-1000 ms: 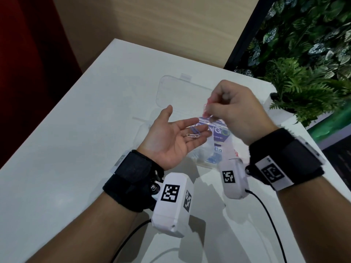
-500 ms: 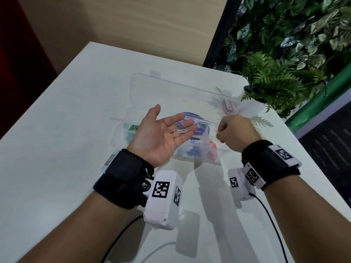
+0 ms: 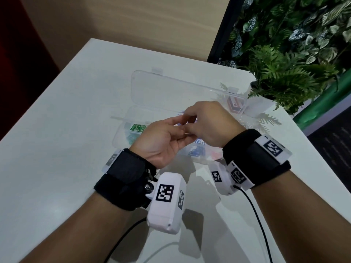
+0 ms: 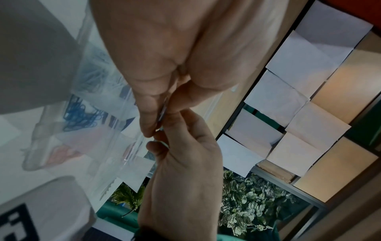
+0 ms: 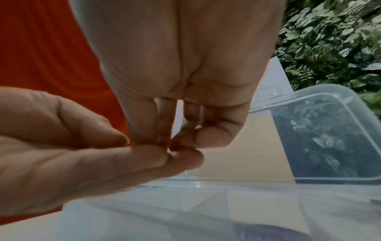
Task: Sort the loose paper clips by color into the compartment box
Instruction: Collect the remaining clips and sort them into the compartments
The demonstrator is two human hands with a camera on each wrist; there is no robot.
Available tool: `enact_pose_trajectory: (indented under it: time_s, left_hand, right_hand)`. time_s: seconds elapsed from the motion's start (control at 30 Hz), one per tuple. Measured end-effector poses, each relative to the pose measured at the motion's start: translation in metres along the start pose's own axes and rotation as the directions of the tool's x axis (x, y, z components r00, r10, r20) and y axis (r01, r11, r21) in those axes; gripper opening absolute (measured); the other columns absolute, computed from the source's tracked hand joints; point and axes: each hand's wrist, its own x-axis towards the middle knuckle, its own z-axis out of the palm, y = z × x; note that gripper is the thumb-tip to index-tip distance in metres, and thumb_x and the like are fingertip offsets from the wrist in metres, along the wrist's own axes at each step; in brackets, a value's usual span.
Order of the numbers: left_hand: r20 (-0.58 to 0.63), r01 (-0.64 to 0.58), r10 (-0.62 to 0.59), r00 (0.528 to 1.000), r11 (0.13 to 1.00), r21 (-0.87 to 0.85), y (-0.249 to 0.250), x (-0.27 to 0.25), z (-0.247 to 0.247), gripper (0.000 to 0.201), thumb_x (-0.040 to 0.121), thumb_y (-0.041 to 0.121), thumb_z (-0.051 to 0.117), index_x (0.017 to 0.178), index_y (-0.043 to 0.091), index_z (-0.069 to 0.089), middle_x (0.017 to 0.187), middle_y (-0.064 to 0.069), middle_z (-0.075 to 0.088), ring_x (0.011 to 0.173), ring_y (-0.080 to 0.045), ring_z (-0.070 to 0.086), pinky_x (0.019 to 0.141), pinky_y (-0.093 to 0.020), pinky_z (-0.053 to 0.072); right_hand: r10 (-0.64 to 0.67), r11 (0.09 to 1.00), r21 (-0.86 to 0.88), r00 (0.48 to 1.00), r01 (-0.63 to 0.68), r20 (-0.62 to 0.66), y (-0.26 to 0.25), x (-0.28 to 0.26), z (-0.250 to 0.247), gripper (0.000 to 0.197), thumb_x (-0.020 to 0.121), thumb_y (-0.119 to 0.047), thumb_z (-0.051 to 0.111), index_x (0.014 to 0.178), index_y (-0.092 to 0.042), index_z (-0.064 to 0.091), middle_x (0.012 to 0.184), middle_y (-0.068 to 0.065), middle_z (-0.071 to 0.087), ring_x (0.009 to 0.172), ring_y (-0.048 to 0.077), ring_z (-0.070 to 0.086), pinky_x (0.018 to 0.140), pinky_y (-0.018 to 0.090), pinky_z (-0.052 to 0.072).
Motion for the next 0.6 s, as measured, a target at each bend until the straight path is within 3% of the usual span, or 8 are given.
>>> enact_pose_trajectory:
  time_s: [0.07,0.17,0.3,0.43,0.53,0.6]
  left_hand:
    - [-0.007,-0.001,0.001,1.0,1.0,0.004,0.0,0.0,0.0,0.046,0.088,-0.021,0.026,0.129,-0.014,0.045,0.123,-0.03,0.055,0.115,-0.038,0.055,0.09,-0.041,0.051]
    - [-0.005,0.01,-0.01,1.0,1.0,0.015,0.002,-0.002,0.001,0.043,0.088,-0.017,0.03,0.128,-0.013,0.045,0.109,-0.026,0.057,0.105,-0.036,0.056,0.092,-0.039,0.05]
    - [-0.072,0.023,-0.027,0.997,0.998,-0.063,0.011,-0.002,-0.004,0.029,0.092,-0.001,0.042,0.118,-0.006,0.052,0.118,-0.033,0.061,0.109,-0.043,0.061,0.097,-0.043,0.049]
    - [-0.106,0.028,-0.038,0.994,0.996,-0.089,0.015,-0.002,-0.007,0.025,0.093,0.013,0.046,0.113,0.0,0.052,0.118,-0.031,0.061,0.107,-0.042,0.063,0.097,-0.042,0.049]
    - [-0.096,0.035,-0.045,0.994,0.993,-0.109,0.015,-0.002,-0.005,0.029,0.095,0.018,0.045,0.115,-0.002,0.05,0.115,-0.027,0.06,0.098,-0.037,0.064,0.094,-0.041,0.051]
    - [-0.082,0.031,-0.04,0.996,0.994,-0.106,0.014,-0.002,-0.005,0.041,0.096,0.02,0.043,0.126,-0.007,0.048,0.106,-0.023,0.059,0.081,-0.029,0.065,0.085,-0.037,0.056]
  right_hand:
    - [0.005,1.0,0.008,1.0,-0.005,0.014,-0.001,0.002,0.003,0.005,0.081,-0.019,0.065,0.082,-0.016,0.069,0.081,-0.003,0.064,0.076,0.016,0.057,0.058,0.017,0.04]
    - [0.006,0.997,0.081,1.0,-0.005,-0.003,-0.002,0.002,0.0,0.005,0.079,-0.017,0.066,0.077,-0.02,0.065,0.074,-0.004,0.063,0.069,0.013,0.056,0.059,0.02,0.043]
    - [0.14,0.973,0.208,0.975,-0.103,-0.171,0.016,0.004,-0.007,0.006,0.079,-0.014,0.068,0.075,-0.017,0.066,0.062,-0.008,0.058,0.058,0.007,0.053,0.053,0.016,0.038]
    - [0.224,0.974,0.057,0.967,-0.219,-0.121,0.029,0.001,0.003,0.002,0.082,-0.021,0.068,0.081,-0.019,0.067,0.078,-0.004,0.065,0.076,0.015,0.06,0.057,0.018,0.038]
    - [0.099,0.984,0.158,0.987,-0.078,-0.13,0.014,-0.006,0.006,0.008,0.08,-0.027,0.07,0.085,-0.02,0.069,0.082,-0.007,0.064,0.072,0.006,0.054,0.065,0.021,0.041]
    - [0.008,0.988,0.156,0.999,0.0,-0.049,-0.002,-0.008,0.007,0.007,0.079,-0.024,0.071,0.083,-0.02,0.07,0.078,-0.008,0.061,0.07,0.002,0.052,0.067,0.02,0.041]
